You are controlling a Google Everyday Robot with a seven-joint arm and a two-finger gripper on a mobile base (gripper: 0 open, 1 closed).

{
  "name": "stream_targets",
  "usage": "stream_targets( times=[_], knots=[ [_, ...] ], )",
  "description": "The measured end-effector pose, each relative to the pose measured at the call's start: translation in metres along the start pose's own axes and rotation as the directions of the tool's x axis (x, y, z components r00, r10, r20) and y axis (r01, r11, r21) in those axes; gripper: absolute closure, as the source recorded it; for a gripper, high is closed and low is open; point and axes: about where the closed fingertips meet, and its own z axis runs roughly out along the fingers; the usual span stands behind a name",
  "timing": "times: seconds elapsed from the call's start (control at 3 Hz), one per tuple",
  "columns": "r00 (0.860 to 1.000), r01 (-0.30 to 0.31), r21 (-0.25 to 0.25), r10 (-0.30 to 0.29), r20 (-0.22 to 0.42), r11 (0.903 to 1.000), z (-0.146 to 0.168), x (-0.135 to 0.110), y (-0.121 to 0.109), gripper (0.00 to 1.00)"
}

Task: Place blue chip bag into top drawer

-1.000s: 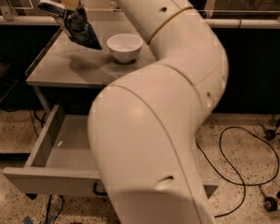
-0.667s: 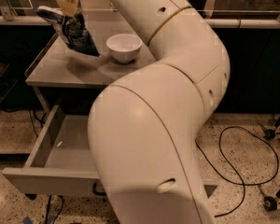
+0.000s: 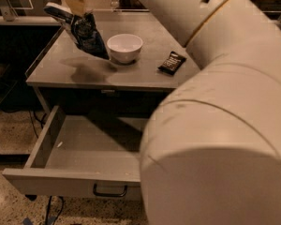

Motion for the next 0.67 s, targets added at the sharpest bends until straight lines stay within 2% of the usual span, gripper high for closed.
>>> stream_targets(
  times=[0.33,0.67],
  knots=[
    [0.997,-0.060,-0.019,0.059,-0.054,0.9980,-0.0126,0.0304,0.0508,1.00],
    [0.997,-0.060,-0.019,0.059,-0.053,0.9980,-0.0126,0.0301,0.0502,1.00]
  ],
)
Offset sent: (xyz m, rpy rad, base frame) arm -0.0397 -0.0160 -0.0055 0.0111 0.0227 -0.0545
